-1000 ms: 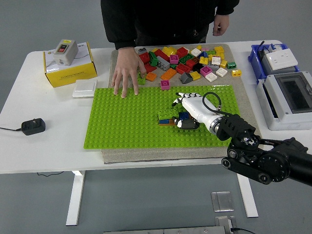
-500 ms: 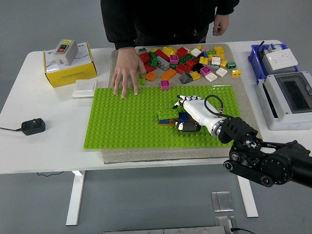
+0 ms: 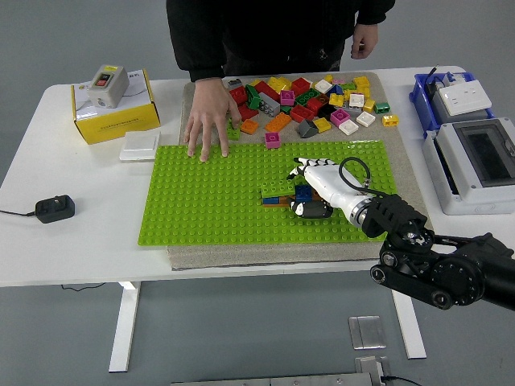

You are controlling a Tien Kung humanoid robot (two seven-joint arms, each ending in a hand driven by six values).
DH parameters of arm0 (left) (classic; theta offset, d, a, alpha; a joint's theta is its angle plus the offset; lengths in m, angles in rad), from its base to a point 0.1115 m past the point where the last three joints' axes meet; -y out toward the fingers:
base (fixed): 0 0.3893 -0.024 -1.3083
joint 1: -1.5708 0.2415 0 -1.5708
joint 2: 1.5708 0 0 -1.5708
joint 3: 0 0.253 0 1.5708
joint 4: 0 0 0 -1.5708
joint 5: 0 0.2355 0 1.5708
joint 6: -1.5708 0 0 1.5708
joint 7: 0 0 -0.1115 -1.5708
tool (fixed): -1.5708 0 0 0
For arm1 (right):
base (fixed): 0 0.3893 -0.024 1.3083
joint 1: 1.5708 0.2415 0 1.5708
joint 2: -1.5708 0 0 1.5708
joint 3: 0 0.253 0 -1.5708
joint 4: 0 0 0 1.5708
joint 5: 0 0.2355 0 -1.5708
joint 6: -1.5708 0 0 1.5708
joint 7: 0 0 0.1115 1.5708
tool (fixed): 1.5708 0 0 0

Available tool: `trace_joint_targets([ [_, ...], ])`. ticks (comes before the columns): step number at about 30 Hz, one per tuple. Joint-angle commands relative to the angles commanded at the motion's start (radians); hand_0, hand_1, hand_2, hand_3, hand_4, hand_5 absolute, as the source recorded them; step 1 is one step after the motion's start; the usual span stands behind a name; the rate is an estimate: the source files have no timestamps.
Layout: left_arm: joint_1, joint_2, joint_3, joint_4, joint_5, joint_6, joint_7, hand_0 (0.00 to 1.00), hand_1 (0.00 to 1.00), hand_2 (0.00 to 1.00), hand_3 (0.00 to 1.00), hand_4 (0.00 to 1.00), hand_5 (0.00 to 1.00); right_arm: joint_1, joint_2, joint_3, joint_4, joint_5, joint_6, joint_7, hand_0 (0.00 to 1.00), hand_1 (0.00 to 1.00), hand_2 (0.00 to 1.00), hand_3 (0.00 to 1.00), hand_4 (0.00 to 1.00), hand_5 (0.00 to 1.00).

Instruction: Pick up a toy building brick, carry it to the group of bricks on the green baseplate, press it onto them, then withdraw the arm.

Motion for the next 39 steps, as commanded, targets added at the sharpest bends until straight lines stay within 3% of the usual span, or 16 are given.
trace_joint_targets([
  [14,0.004,-0.002,0.014,0.000,-0.015,0.001,0.002,0.609,0.598,0.487,0.588,0.093,0.683,-0.002,-0.016,0.053,0.025,-0.021,-0.005,-0.002,0.988,0.984,0.998,0.765,0.612,0.465],
  [22,0.008,-0.004,0.014,0.000,-0.019,0.001,0.004,0.609,0.597,0.487,0.588,0.092,0.685,-0.056,-0.080,0.114,0.175,-0.095,-0.011,-0.030,0.988,0.984,0.998,0.772,0.611,0.465],
  [27,0.010,-0.005,0.014,0.000,-0.019,0.001,0.005,0.609,0.598,0.485,0.588,0.093,0.685,-0.072,-0.081,0.070,0.241,-0.109,-0.013,-0.034,0.988,0.987,0.998,0.785,0.609,0.467],
  [39,0.007,0.000,0.027,0.000,-0.025,0.000,0.006,0.609,0.598,0.485,0.589,0.098,0.687,-0.051,-0.050,0.056,0.187,-0.080,-0.014,-0.021,0.995,0.988,0.998,0.772,0.613,0.476],
])
